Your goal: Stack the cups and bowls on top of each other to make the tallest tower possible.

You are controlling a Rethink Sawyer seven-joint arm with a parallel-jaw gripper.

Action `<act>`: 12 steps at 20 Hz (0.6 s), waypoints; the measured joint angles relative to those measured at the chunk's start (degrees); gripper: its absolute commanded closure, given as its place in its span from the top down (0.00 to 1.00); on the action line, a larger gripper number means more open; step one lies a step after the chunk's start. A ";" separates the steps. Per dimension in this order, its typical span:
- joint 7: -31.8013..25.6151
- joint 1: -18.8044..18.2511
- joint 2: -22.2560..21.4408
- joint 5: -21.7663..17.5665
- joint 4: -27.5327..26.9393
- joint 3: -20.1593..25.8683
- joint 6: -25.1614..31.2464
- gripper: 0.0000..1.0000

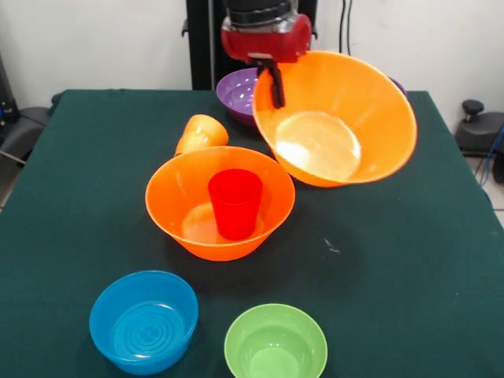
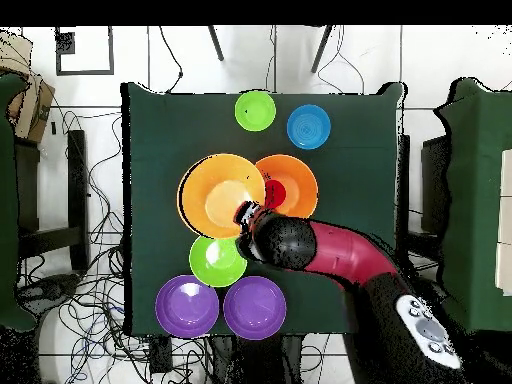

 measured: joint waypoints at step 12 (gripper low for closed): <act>0.00 -12.89 -6.45 -5.65 12.31 7.18 -2.43 0.00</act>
